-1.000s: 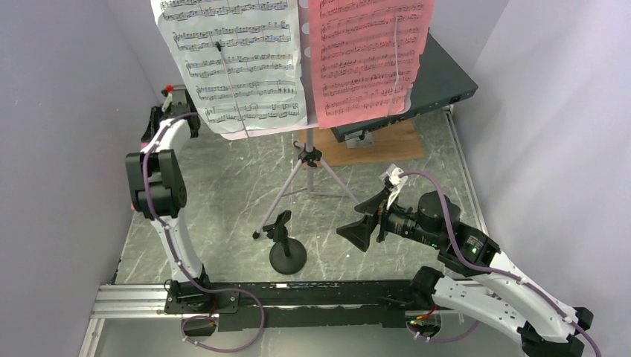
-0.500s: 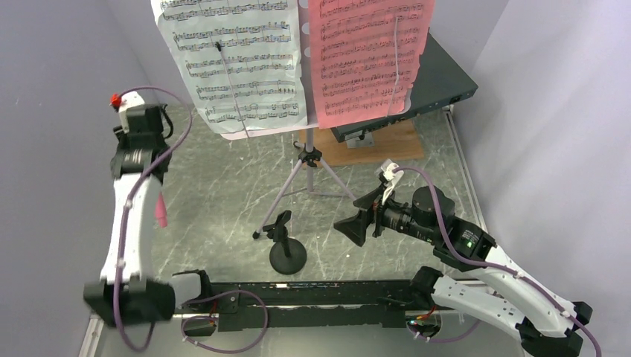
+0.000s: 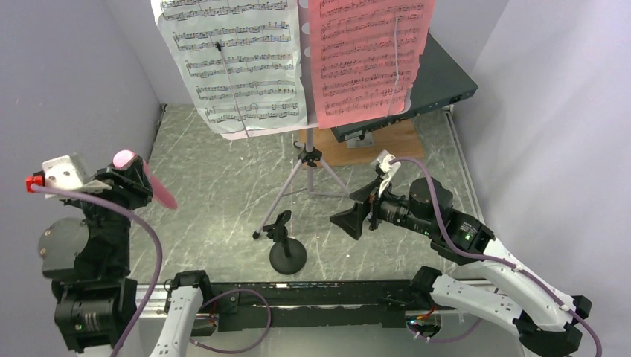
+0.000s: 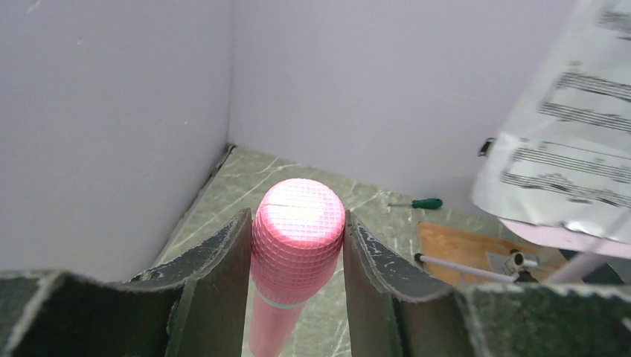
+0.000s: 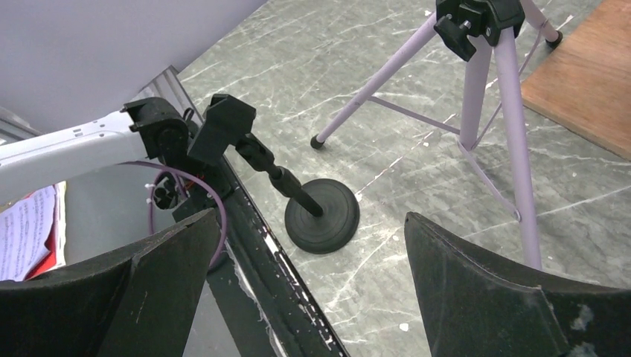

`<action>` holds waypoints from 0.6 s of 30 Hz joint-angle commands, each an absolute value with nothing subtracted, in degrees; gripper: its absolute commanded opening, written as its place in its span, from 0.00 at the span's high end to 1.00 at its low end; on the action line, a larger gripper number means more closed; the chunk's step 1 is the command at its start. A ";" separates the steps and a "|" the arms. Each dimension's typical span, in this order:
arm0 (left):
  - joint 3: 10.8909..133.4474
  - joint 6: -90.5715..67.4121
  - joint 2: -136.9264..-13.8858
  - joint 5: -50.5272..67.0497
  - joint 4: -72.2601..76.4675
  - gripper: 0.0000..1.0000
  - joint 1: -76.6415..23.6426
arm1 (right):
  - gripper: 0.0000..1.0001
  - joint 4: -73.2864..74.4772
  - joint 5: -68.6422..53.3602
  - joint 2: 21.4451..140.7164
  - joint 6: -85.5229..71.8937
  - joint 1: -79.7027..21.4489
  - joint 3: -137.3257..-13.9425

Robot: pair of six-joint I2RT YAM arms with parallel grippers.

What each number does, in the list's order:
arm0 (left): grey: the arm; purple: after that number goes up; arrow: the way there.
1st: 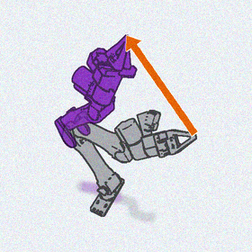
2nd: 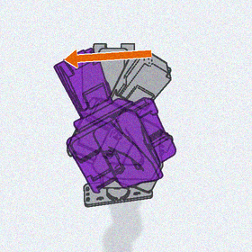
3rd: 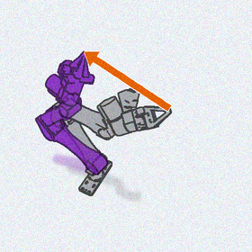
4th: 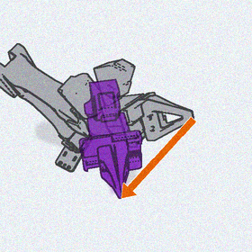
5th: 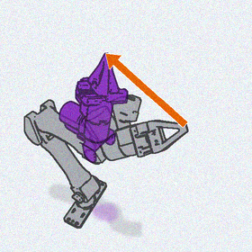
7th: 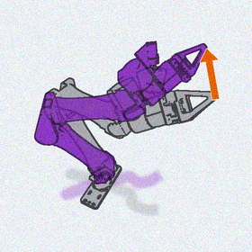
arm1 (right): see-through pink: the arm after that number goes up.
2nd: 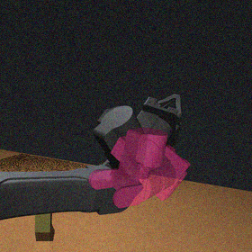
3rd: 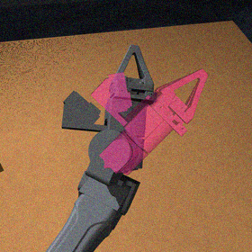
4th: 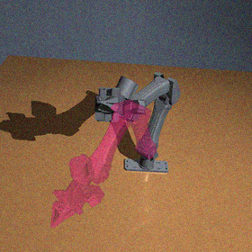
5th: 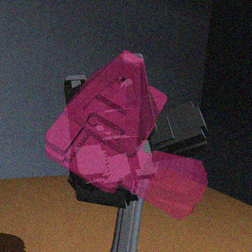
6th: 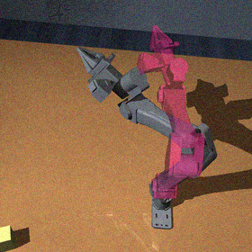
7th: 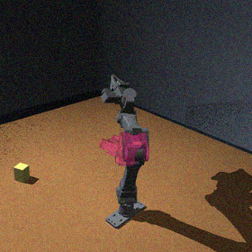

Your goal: Set up the instrument practice props

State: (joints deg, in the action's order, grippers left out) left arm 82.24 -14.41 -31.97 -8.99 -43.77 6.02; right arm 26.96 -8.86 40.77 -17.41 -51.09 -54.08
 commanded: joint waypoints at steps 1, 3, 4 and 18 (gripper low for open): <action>88.47 -10.75 -30.66 2.16 -45.54 1.00 5.70 | 0.01 24.17 -9.58 42.50 -15.99 -51.06 -57.29; 90.51 -10.76 -30.41 10.47 -45.09 1.00 4.70 | 0.01 23.20 -11.42 43.81 -15.38 -50.99 -58.16; 90.83 -10.93 -30.41 16.87 -44.40 1.00 3.50 | 0.01 22.10 -12.84 44.30 -15.04 -51.04 -58.44; 81.97 -24.53 -30.58 50.65 -23.64 1.00 -2.04 | 0.01 -5.44 -26.31 57.16 -15.07 -58.02 -63.54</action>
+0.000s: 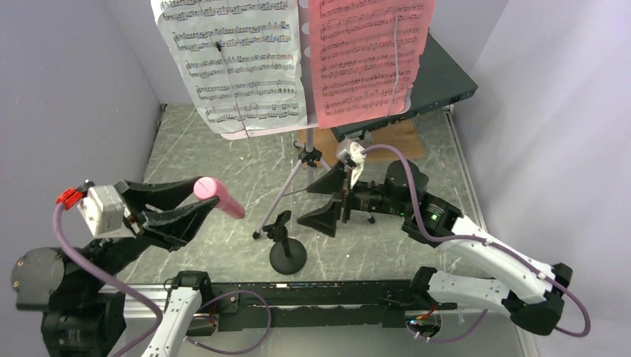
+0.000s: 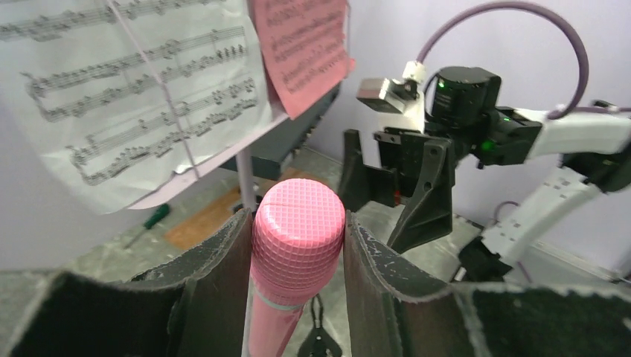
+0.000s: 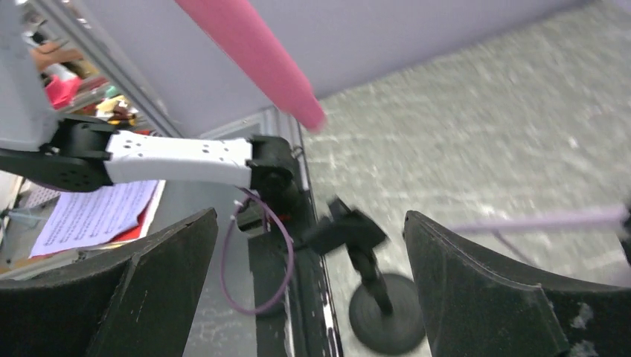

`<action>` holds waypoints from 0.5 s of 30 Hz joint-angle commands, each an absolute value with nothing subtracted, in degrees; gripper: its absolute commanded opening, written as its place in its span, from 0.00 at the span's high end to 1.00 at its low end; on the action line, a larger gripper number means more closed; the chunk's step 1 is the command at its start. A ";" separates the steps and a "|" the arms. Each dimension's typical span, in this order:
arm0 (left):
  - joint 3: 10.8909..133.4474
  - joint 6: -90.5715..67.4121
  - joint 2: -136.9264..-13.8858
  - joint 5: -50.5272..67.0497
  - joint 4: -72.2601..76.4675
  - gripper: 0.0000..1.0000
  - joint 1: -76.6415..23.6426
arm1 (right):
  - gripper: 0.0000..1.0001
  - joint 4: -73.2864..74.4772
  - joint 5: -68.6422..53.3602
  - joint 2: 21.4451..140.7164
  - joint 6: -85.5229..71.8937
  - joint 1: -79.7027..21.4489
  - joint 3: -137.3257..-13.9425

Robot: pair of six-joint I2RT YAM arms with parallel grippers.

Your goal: Set up the instrument practice props

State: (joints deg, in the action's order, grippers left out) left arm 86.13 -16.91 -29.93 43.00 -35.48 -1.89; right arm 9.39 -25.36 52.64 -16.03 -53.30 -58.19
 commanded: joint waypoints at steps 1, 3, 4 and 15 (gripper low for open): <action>80.95 -25.65 -30.51 50.45 -22.03 1.00 -2.06 | 0.01 -6.10 -23.90 59.19 -14.11 -59.84 -65.27; 79.41 -27.87 -30.60 50.56 -19.26 1.00 -2.09 | 0.01 -7.13 -17.13 63.34 -11.57 -63.74 -68.76; 78.59 -28.80 -30.66 50.80 -18.04 1.00 -2.05 | 0.01 -7.62 -14.83 65.83 -10.21 -65.48 -70.55; 75.91 -32.40 -30.54 53.26 -13.48 1.00 -2.18 | 0.12 -12.88 1.79 75.71 -2.74 -74.18 -76.47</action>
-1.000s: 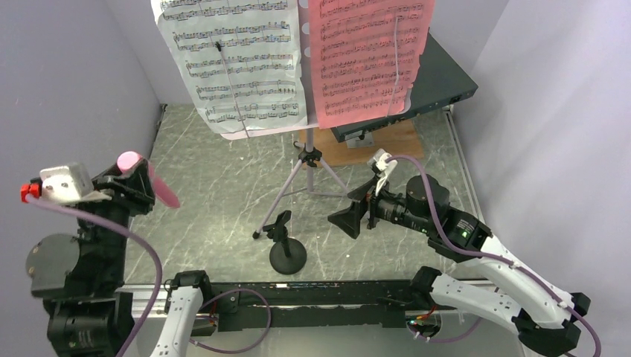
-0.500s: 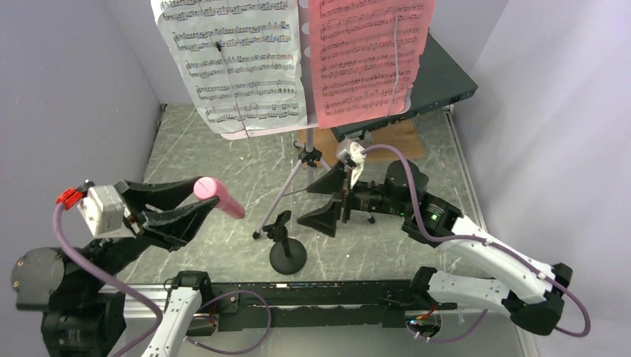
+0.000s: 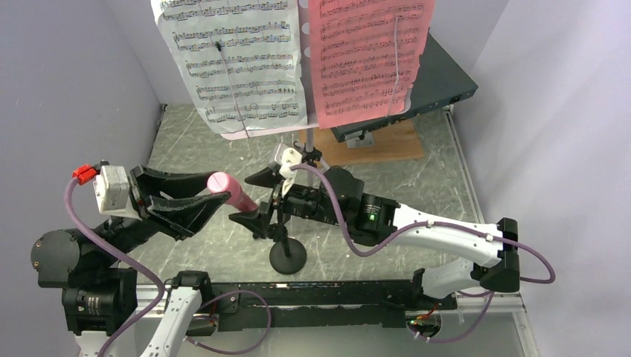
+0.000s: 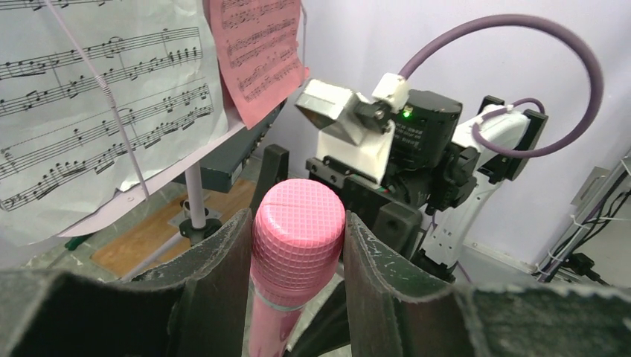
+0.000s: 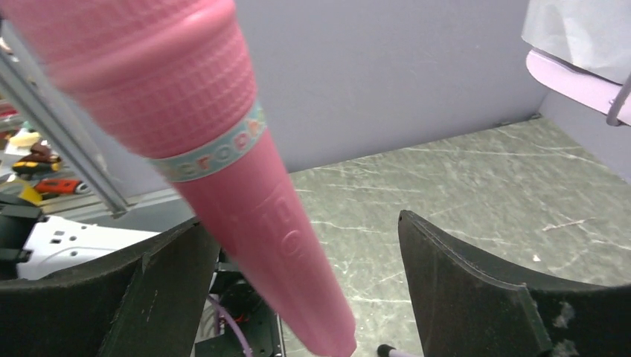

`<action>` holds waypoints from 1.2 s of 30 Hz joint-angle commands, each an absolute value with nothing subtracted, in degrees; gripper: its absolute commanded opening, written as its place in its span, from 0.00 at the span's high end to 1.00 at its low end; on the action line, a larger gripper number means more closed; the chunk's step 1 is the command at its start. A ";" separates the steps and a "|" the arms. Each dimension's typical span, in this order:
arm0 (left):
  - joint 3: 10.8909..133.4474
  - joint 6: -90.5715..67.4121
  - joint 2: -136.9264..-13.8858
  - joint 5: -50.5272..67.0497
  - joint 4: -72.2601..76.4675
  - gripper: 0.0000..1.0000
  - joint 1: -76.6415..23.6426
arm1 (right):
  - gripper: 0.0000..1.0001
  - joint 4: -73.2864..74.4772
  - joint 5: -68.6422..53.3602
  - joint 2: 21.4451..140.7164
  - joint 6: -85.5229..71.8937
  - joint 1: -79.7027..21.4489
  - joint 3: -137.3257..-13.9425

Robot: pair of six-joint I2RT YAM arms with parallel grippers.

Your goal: Set up the instrument practice props

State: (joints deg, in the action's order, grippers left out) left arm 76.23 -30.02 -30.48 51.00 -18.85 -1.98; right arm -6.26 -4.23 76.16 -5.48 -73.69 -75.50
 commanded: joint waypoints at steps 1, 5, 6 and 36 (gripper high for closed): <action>75.60 -32.81 -30.58 53.53 -12.95 1.00 -2.20 | 0.15 -13.54 1.84 75.57 -2.67 -74.18 -76.20; 75.08 -33.53 -31.14 54.74 -12.25 1.00 -2.14 | 0.43 -14.77 0.52 74.58 -2.68 -74.18 -75.44; 75.01 -33.83 -31.31 55.30 -11.90 1.00 -2.18 | 0.58 -15.18 0.30 74.02 -2.88 -74.18 -75.08; 56.07 -67.06 -36.84 61.47 26.96 0.16 -2.21 | 1.00 -23.78 -7.32 50.59 -36.09 -61.21 -55.16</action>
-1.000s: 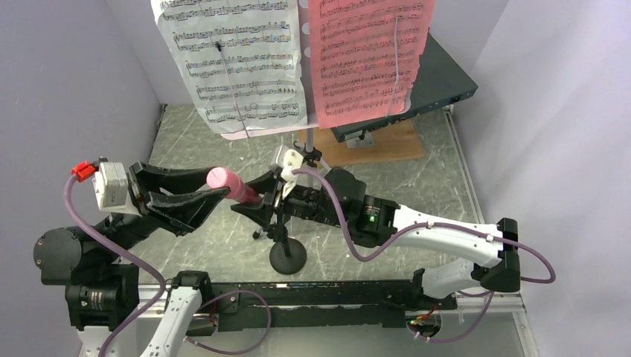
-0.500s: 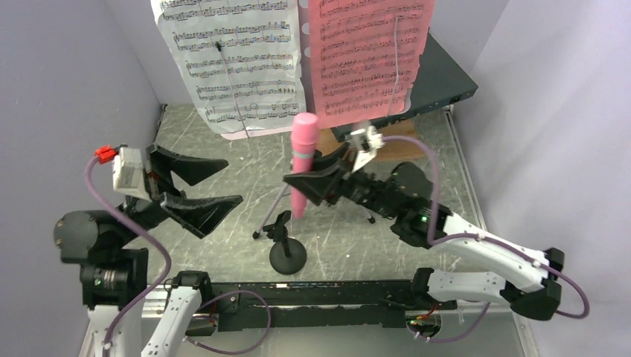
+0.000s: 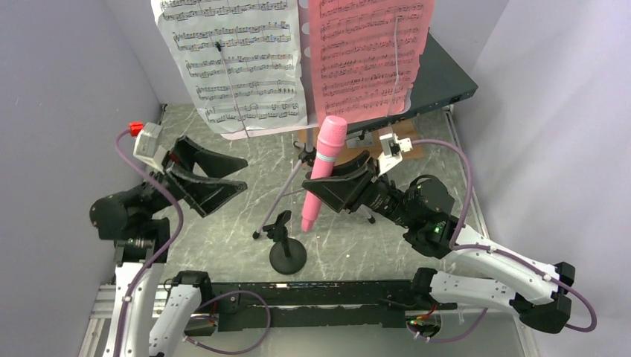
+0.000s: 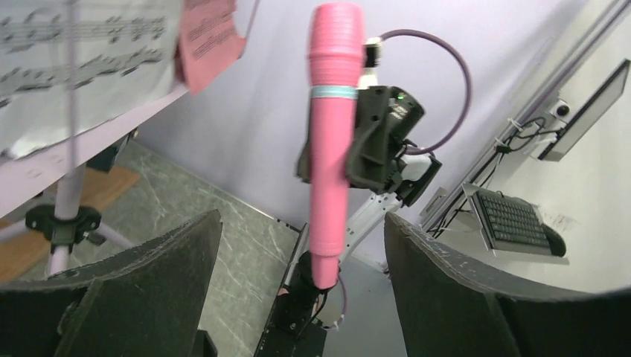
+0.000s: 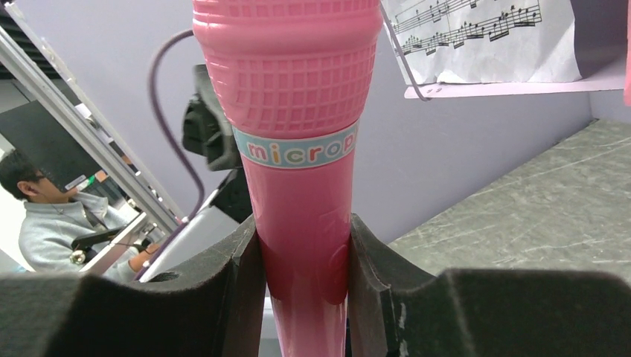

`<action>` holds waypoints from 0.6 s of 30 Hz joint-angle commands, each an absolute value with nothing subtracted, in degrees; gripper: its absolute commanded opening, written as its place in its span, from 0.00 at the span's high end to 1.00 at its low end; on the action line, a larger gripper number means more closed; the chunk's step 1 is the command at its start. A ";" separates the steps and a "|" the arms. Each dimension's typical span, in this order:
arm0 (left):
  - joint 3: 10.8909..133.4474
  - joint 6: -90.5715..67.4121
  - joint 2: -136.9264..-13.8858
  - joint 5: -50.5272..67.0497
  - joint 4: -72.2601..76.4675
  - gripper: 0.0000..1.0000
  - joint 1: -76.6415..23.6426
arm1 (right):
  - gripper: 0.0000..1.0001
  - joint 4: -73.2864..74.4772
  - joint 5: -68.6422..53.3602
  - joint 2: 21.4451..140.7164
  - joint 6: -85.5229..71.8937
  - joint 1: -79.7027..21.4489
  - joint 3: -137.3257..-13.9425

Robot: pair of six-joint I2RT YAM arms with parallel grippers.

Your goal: Set up the instrument practice props

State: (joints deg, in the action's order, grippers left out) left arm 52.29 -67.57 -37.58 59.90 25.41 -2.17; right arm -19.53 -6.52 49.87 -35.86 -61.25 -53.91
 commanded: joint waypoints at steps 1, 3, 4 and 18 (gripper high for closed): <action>56.52 -66.33 -36.93 61.38 25.90 0.15 -2.20 | 1.00 -23.57 -7.18 51.01 -35.70 -61.25 -55.60; 58.24 -62.89 -37.19 61.24 21.10 0.15 -2.20 | 1.00 -23.28 -6.80 51.65 -35.20 -61.25 -56.37; 59.70 -60.11 -37.38 60.72 17.21 0.16 -2.20 | 1.00 -23.20 -6.51 51.98 -35.08 -61.26 -56.68; 64.32 -45.35 -42.52 55.58 -1.08 0.18 -14.84 | 1.00 -24.26 -2.79 55.85 -35.07 -61.65 -59.06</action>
State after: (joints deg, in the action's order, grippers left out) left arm 62.39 -51.31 -42.78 58.70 5.06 -11.31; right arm -19.86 -4.95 55.90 -35.55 -61.32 -56.21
